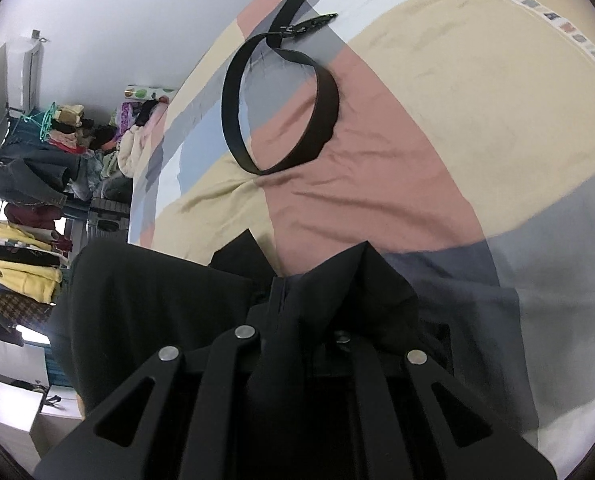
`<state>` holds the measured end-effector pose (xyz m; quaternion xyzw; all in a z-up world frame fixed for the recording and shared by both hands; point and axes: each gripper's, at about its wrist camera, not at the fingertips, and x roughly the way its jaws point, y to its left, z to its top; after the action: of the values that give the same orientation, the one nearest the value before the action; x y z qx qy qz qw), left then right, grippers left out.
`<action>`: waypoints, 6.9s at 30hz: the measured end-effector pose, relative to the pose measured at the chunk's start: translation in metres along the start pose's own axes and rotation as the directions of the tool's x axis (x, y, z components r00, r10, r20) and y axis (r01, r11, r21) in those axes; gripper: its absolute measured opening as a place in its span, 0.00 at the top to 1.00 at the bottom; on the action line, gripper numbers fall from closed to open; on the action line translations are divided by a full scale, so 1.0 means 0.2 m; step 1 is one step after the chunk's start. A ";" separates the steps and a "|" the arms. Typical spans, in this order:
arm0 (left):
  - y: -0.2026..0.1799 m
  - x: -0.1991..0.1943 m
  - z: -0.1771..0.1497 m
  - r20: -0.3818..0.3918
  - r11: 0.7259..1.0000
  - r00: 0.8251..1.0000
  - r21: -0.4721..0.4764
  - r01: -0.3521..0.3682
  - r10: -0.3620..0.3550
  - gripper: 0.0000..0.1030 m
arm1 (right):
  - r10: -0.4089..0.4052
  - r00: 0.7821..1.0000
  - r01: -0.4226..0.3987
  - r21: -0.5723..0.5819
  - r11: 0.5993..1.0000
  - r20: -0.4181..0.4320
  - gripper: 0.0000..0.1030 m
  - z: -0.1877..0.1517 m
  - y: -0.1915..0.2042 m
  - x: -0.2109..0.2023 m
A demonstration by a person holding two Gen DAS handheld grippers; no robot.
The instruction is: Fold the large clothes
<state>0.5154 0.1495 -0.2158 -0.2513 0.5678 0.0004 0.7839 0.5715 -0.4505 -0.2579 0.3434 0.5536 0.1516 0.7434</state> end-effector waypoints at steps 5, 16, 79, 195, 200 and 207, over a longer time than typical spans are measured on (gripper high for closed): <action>0.08 -0.16 -0.13 0.004 0.987 0.996 -0.129 0.094 -0.094 0.90 | 0.037 0.999 -0.037 0.039 0.999 -0.016 0.82 -0.07 -0.02 -0.16; 0.18 -0.77 -0.44 0.140 0.985 0.976 -0.024 0.171 -0.166 0.41 | -0.060 0.992 0.066 -0.054 0.996 0.109 0.33 -0.34 0.04 -0.80; -0.69 -0.09 -0.56 0.470 0.851 0.879 0.430 -0.302 0.074 0.30 | -0.136 0.862 0.414 -0.523 0.745 0.489 0.17 -0.62 0.76 0.29; -0.47 -1.36 -2.00 0.653 0.911 0.757 0.319 -0.262 -0.011 0.02 | 0.019 0.763 0.415 -0.512 0.752 0.646 0.00 -2.05 0.77 -0.97; -0.47 -1.37 -2.00 0.652 0.913 0.758 0.315 -0.260 -0.009 0.02 | 0.022 0.762 0.418 -0.518 0.746 0.647 0.00 -2.08 0.78 -0.97; -0.46 -1.37 -2.00 0.647 0.916 0.763 0.309 -0.257 -0.004 0.02 | 0.017 0.763 0.420 -0.516 0.747 0.646 0.00 -2.08 0.78 -0.97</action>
<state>0.0879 -0.0104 -0.0266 -0.0399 0.2745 0.0296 0.9603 0.1433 -0.3129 -0.0762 0.0362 0.2324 0.1225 0.9642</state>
